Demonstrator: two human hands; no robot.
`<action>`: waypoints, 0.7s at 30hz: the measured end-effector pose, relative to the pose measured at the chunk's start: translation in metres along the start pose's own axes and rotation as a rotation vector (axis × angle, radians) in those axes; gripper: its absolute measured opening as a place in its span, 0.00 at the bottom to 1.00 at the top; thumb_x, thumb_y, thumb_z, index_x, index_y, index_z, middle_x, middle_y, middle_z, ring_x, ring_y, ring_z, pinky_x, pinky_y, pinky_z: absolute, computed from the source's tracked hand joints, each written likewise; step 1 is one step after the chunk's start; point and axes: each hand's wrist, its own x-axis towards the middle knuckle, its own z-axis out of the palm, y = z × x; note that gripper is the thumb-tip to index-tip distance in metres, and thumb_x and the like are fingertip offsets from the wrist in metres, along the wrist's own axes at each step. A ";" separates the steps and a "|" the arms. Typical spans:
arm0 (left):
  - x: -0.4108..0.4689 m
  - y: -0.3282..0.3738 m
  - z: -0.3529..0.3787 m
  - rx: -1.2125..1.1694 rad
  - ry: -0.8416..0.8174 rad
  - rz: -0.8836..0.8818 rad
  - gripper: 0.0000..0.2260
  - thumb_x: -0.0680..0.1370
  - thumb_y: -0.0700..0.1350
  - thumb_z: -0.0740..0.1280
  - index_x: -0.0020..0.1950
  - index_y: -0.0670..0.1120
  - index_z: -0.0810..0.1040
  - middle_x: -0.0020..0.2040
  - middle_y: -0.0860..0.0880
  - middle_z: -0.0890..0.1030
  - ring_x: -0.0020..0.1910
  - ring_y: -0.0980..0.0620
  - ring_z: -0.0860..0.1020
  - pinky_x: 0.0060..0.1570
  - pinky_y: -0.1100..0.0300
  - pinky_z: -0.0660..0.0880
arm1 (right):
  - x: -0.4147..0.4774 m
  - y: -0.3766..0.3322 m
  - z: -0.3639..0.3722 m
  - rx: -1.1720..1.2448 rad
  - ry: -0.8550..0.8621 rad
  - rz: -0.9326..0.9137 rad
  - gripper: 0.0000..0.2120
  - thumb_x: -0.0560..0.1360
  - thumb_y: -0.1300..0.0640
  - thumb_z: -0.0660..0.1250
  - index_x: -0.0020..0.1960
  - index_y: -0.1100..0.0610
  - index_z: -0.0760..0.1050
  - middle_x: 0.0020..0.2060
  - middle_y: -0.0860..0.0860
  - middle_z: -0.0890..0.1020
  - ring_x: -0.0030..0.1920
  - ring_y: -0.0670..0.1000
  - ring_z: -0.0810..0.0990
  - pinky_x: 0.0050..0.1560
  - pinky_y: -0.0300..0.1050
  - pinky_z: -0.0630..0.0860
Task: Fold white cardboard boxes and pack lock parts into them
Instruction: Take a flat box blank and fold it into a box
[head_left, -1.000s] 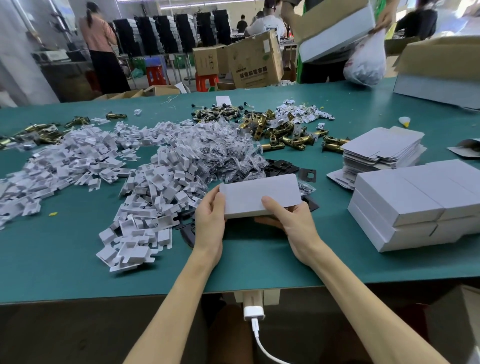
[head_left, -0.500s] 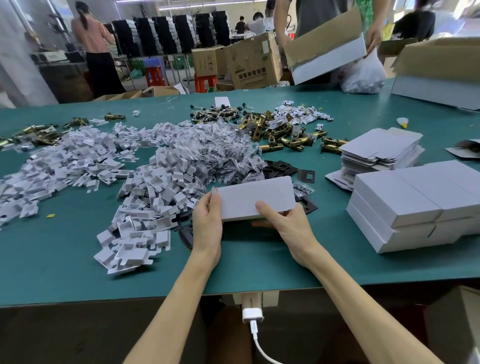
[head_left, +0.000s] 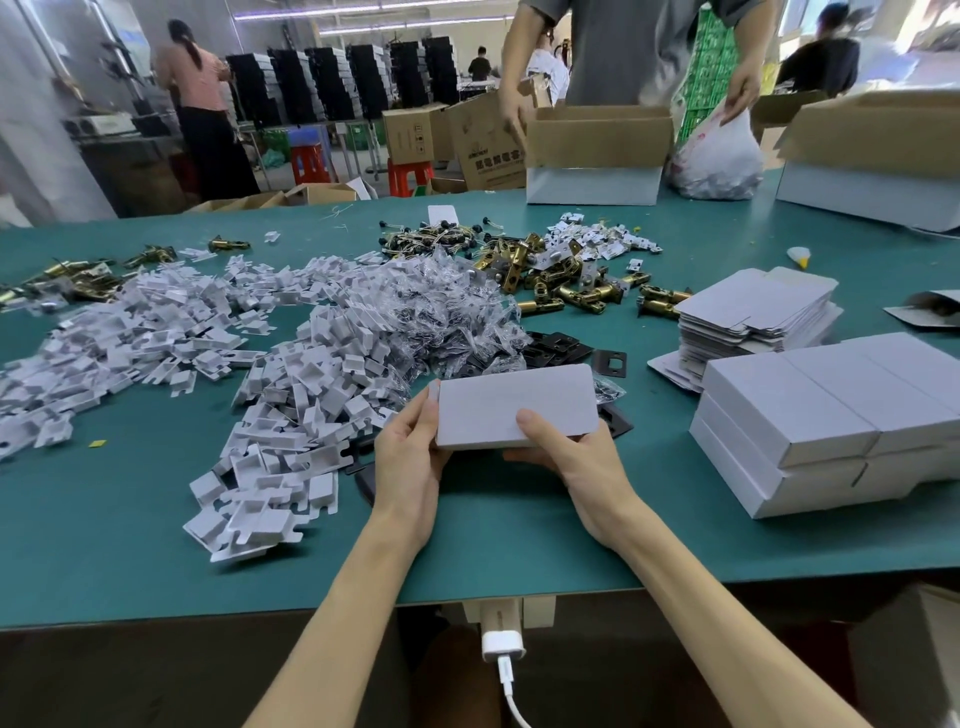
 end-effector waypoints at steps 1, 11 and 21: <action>0.000 0.001 0.000 -0.039 0.009 -0.024 0.10 0.86 0.40 0.63 0.63 0.45 0.83 0.61 0.45 0.86 0.58 0.49 0.83 0.59 0.55 0.82 | 0.000 0.000 0.001 -0.004 -0.006 0.000 0.10 0.77 0.60 0.73 0.58 0.54 0.81 0.55 0.54 0.86 0.56 0.55 0.85 0.48 0.48 0.83; -0.001 0.003 0.001 -0.079 0.008 -0.032 0.11 0.84 0.38 0.63 0.61 0.39 0.84 0.57 0.42 0.86 0.54 0.49 0.83 0.51 0.58 0.83 | -0.002 -0.001 0.002 0.009 -0.008 0.002 0.12 0.74 0.56 0.74 0.57 0.54 0.81 0.54 0.53 0.87 0.54 0.53 0.85 0.48 0.47 0.83; -0.003 0.002 0.000 0.027 -0.092 0.020 0.15 0.87 0.37 0.58 0.69 0.44 0.79 0.62 0.47 0.85 0.63 0.48 0.82 0.59 0.57 0.81 | -0.001 0.000 0.002 0.007 0.016 -0.018 0.12 0.76 0.59 0.73 0.59 0.55 0.80 0.55 0.54 0.86 0.55 0.54 0.85 0.48 0.47 0.83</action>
